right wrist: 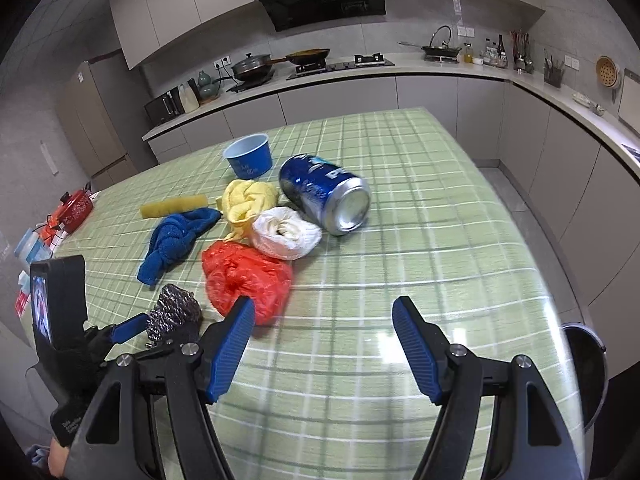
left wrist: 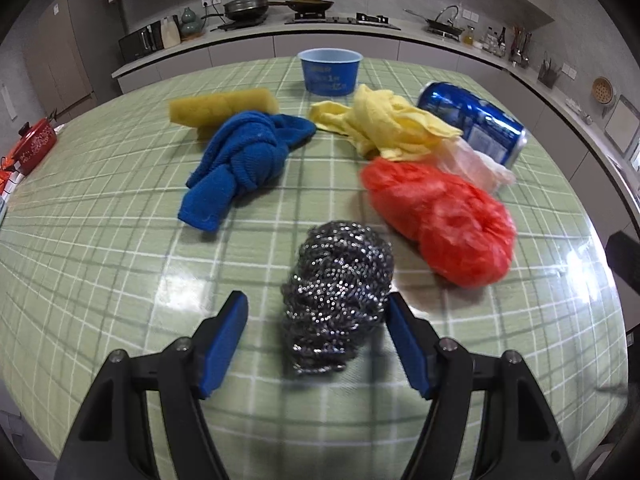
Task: Collect trash
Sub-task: 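Move both tools back to the island and grasp the steel wool with the left tool, then grasp the steel wool with the left tool while the right tool grasps the red plastic bag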
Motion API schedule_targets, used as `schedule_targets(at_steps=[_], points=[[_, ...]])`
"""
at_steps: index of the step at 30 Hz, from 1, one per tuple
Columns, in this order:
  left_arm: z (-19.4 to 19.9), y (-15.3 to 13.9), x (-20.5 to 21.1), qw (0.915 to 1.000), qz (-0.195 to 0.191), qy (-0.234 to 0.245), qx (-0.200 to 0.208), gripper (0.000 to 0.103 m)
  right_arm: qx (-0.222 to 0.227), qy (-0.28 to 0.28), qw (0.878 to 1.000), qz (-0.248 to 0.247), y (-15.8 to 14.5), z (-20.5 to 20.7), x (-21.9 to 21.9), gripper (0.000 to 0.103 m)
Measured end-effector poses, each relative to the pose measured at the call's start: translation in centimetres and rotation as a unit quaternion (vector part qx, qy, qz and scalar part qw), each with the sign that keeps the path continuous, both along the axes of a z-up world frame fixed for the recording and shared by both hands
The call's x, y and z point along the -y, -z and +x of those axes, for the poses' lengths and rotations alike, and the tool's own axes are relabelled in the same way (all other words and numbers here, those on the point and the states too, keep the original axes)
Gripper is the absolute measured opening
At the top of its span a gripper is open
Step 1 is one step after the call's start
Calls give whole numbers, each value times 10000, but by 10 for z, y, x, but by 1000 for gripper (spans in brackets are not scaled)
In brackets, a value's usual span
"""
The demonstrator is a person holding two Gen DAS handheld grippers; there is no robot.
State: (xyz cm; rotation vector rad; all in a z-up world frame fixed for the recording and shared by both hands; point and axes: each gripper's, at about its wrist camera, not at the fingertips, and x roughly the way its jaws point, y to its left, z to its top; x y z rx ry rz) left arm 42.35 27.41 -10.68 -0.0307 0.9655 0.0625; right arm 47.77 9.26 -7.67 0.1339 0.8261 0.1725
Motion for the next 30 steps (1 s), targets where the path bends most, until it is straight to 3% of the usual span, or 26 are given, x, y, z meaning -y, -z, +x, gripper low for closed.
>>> schedule_targets(at_steps=[12, 19, 24, 26, 27, 30], points=[[23, -8, -66, 9997, -176, 127, 60, 72, -259, -271, 9992, -154, 29, 41, -83, 75], [32, 3, -85, 9995, -265, 152, -128, 72, -402, -159, 9983, -394, 46, 59, -100, 78], [32, 5, -92, 9992, -322, 194, -132, 70, -563, -161, 9979, -258, 55, 65, -102, 78], [32, 4, -94, 9991, -325, 239, -131, 69, -564, -160, 9981, -190, 56, 64, -102, 69], [34, 4, -93, 9990, -325, 263, -136, 68, -602, -208, 9979, -151, 57, 64, -103, 59], [36, 4, -95, 9989, -333, 292, -123, 67, -629, -244, 9976, -127, 58, 61, -106, 54]])
